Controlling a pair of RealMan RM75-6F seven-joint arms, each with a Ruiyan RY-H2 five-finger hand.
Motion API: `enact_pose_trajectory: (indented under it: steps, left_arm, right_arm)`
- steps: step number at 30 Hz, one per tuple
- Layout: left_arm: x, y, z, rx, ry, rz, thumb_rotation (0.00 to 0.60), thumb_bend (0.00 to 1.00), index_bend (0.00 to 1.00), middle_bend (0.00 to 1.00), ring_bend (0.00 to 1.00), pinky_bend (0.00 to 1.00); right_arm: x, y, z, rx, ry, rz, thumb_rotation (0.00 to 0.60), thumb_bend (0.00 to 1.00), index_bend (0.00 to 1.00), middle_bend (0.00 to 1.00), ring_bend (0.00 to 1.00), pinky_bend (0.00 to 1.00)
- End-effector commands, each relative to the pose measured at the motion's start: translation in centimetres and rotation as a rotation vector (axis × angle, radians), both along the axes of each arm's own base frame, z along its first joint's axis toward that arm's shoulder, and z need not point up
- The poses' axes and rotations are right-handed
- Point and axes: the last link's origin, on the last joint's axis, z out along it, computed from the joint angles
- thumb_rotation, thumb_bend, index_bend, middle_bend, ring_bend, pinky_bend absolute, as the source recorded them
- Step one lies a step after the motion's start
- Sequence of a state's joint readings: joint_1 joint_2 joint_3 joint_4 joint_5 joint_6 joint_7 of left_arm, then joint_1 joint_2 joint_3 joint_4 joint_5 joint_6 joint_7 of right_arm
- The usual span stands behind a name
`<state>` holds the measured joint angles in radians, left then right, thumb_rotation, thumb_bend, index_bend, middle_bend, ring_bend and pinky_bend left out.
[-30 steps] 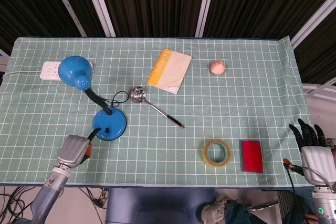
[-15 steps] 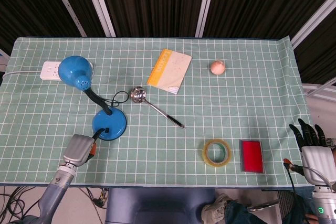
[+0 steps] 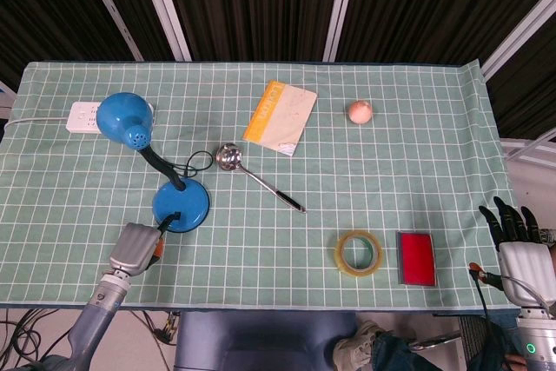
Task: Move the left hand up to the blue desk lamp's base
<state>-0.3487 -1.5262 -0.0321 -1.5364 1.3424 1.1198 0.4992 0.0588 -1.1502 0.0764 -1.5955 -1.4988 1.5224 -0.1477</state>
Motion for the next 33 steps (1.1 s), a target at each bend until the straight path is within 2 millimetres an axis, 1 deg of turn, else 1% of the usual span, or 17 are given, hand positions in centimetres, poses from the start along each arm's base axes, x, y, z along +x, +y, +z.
enact_pose_trajectory:
  steps: [1,9,12,15,18,21,23,24,25,26,27,28,31,33]
  left_arm:
    - [0.0,0.0,-0.1,-0.007,0.004,-0.003,0.6,0.84,0.2,0.81,0.82,0.86]
    - [-0.3,-0.2,-0.3,-0.019,0.03,-0.012,0.6,0.84,0.27,0.81,0.82,0.86]
    - [-0.4,-0.3,0.0,-0.004,0.044,-0.022,0.6,0.83,0.27,0.81,0.82,0.86]
    - [-0.5,-0.2,0.6,0.037,0.046,-0.022,0.6,0.83,0.27,0.79,0.8,0.86]
    - [0.0,0.4,2.1,0.125,0.011,-0.032,0.6,0.75,0.26,0.73,0.73,0.82]
    - [1.0,0.8,4.4,0.229,-0.086,-0.053,0.6,0.66,0.23,0.58,0.59,0.68]
    - [1.4,0.6,6.2,0.279,-0.136,-0.073,0.6,0.59,0.2,0.48,0.48,0.52]
    - [1.6,0.2,7.6,0.307,-0.157,-0.087,0.6,0.57,0.19,0.45,0.45,0.47]
    - [1.5,-0.6,9.6,0.362,-0.164,-0.104,0.6,0.54,0.18,0.41,0.41,0.42]
    - [1.0,-2.1,11.3,0.389,-0.163,-0.109,0.6,0.51,0.17,0.38,0.38,0.38]
    - [0.5,-3.2,12.2,0.389,-0.162,-0.107,0.6,0.49,0.17,0.36,0.36,0.35]
    - [0.0,-4.3,13.0,0.384,-0.16,-0.096,0.6,0.46,0.17,0.32,0.32,0.31]
    - [-1.4,-6.3,14.5,0.382,-0.171,-0.05,0.6,0.38,0.15,0.24,0.23,0.23]
    - [-2.1,-7.2,15.2,0.399,-0.183,-0.028,0.6,0.35,0.15,0.21,0.21,0.2]
  right_arm:
    - [0.0,0.0,0.0,-0.001,0.001,0.0,0.6,0.17,0.13,0.04,0.11,0.0]
    - [0.0,0.0,0.0,-0.002,0.0,0.0,0.6,0.17,0.13,0.04,0.11,0.0]
    - [0.0,0.0,0.0,0.0,0.002,0.001,0.6,0.17,0.13,0.04,0.11,0.0]
    - [0.0,0.0,0.0,-0.001,0.001,0.0,0.6,0.17,0.13,0.04,0.11,0.0]
    - [0.0,0.0,0.0,0.0,0.001,-0.001,0.6,0.17,0.13,0.04,0.11,0.0]
    - [0.0,0.0,-0.1,0.002,0.001,-0.003,0.6,0.17,0.13,0.04,0.11,0.0]
    - [0.0,0.0,-0.1,0.003,0.002,-0.005,0.6,0.17,0.13,0.04,0.11,0.0]
    - [0.0,0.0,-0.1,0.004,0.001,-0.005,0.6,0.17,0.13,0.04,0.11,0.0]
    - [0.0,0.0,-0.1,0.004,0.001,-0.004,0.6,0.17,0.13,0.04,0.11,0.0]
    - [0.0,0.0,-0.1,0.005,0.001,-0.004,0.6,0.17,0.13,0.04,0.11,0.0]
    - [0.0,0.0,-0.1,0.006,0.0,-0.004,0.6,0.17,0.13,0.04,0.11,0.0]
    - [0.0,0.0,-0.1,0.008,0.001,-0.004,0.6,0.17,0.13,0.04,0.11,0.0]
    - [0.0,0.1,-0.1,0.009,0.004,-0.002,0.6,0.17,0.13,0.04,0.11,0.0]
    - [0.0,0.1,-0.2,0.01,0.004,0.002,0.6,0.17,0.13,0.04,0.11,0.0]
